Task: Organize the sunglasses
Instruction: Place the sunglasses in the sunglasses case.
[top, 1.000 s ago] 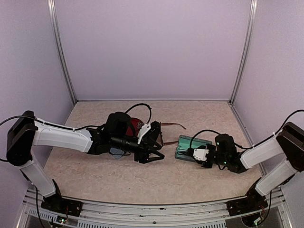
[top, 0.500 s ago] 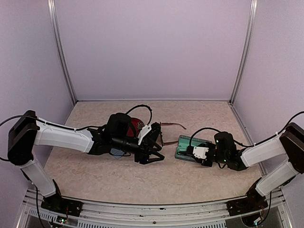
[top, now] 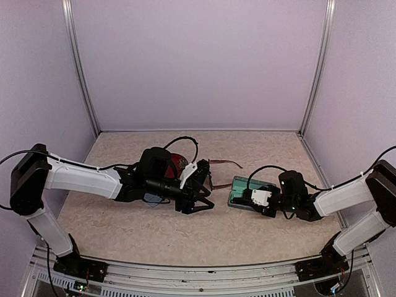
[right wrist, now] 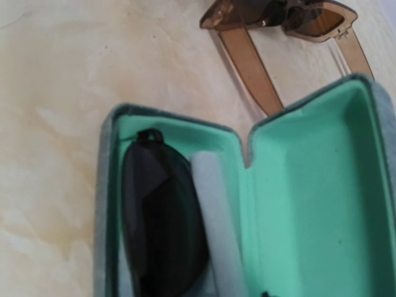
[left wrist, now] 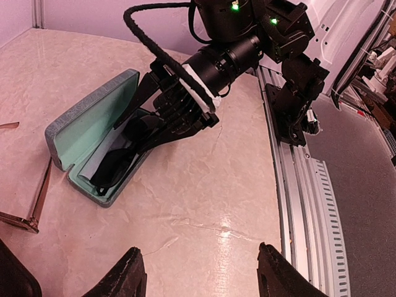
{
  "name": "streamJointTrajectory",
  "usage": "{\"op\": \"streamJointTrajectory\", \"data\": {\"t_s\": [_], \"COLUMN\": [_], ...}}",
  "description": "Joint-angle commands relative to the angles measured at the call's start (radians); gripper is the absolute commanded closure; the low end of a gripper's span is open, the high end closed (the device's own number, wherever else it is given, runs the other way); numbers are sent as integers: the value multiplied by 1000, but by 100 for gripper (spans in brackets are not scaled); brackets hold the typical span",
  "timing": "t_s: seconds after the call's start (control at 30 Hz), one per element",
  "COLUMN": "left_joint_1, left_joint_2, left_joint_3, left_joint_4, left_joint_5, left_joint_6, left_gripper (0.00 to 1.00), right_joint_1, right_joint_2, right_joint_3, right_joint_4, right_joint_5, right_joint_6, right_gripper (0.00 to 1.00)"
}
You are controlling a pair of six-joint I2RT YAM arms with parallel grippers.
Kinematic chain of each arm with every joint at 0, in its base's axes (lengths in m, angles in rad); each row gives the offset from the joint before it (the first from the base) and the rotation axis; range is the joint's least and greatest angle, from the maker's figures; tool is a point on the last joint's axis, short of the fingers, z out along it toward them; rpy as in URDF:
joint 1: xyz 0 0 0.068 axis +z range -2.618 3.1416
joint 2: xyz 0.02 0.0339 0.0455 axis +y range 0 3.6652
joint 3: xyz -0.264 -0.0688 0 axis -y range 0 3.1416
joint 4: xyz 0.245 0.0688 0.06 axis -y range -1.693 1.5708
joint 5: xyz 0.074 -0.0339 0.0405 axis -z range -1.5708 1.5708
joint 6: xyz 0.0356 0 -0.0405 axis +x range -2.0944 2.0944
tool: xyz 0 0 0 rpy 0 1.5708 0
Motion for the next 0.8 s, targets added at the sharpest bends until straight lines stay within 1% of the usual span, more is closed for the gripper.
{"op": "streamJointTrajectory", "data": {"t_s": [0.0,0.3,0.53,0.77], "left_joint_1": [-8,-8,-8,-10], "left_joint_2": [5,7,8,9], "left_joint_3": [15,15,13,15], "left_joint_4": [-7,-6,-9,-11], "left_joint_5": [-4,-5,-9,-11], "left_joint_6": [9,9,9,10], "left_gripper": [40,40,40,40], "right_joint_1": [-11,-11,-11,-11], "right_joint_2": [-7,13,55,64], "right_joint_3": [20,21,24,27], "right_joint_4": [-6,3,37,64], "right_joint_5": [-11,14,34,40], "right_joint_6": [27,25,25,37], "right_gripper": [57,58,61,63]}}
